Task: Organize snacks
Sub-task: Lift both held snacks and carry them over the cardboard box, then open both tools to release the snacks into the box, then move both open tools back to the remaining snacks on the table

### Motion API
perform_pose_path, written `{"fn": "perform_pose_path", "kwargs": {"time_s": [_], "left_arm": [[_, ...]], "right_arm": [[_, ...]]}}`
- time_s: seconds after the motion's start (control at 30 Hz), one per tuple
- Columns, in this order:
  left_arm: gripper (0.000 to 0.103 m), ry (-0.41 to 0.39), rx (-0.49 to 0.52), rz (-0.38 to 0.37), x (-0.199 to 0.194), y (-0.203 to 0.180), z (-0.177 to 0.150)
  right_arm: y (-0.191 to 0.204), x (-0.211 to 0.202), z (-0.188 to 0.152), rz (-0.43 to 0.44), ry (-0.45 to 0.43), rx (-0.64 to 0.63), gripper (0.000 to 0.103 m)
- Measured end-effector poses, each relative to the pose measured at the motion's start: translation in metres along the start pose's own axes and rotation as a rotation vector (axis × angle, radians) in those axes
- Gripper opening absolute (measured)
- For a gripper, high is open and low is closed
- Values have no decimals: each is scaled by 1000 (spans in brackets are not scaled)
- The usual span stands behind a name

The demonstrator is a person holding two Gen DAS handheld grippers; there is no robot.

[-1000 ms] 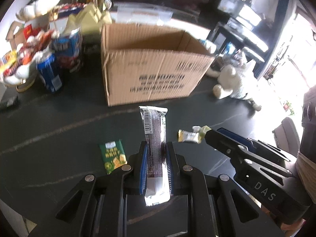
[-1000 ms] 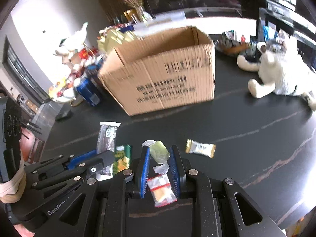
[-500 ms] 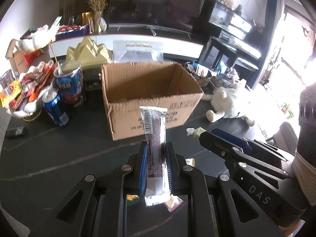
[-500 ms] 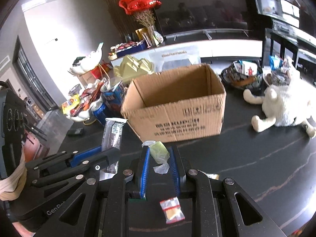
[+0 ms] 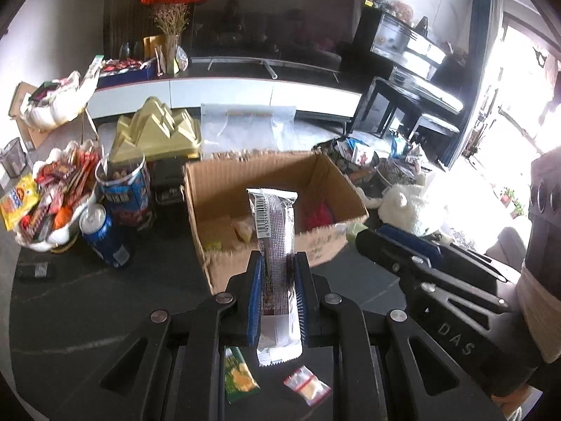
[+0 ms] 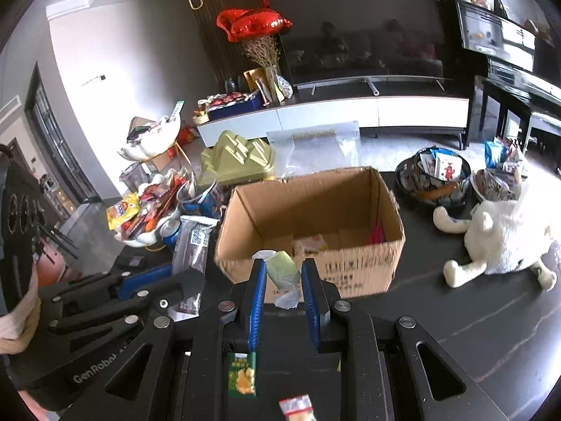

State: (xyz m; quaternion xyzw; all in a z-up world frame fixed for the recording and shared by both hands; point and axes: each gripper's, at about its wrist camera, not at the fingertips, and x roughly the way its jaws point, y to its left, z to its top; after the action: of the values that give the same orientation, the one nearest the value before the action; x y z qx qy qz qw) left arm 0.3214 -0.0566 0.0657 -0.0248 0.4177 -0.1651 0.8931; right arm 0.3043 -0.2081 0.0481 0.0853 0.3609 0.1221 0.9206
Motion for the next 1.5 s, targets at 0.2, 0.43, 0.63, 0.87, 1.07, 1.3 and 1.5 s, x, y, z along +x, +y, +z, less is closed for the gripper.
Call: {"fn": "perform_pose_path", "kwargs": {"time_s": [0.2, 0.43, 0.63, 0.87, 1.07, 1.3, 1.5], "left_arm": [[19, 10, -3, -8, 19, 5, 28], [19, 38, -3, 6, 58, 14, 52], [19, 67, -13, 8, 92, 24, 60], [36, 73, -24, 51, 116, 33, 63], [45, 45, -6, 125, 105, 34, 49], [48, 8, -8, 169, 77, 30, 30], [48, 9, -13, 168, 55, 24, 9]], "right_arm": [[-7, 21, 21, -8, 4, 4, 22], [-22, 53, 36, -24, 26, 11, 22], [-31, 81, 40, -22, 46, 18, 22], [-42, 108, 39, -20, 73, 46, 24], [-42, 107, 31, -48, 82, 7, 34], [-34, 88, 18, -27, 76, -12, 34], [-24, 67, 6, -17, 73, -37, 34]]}}
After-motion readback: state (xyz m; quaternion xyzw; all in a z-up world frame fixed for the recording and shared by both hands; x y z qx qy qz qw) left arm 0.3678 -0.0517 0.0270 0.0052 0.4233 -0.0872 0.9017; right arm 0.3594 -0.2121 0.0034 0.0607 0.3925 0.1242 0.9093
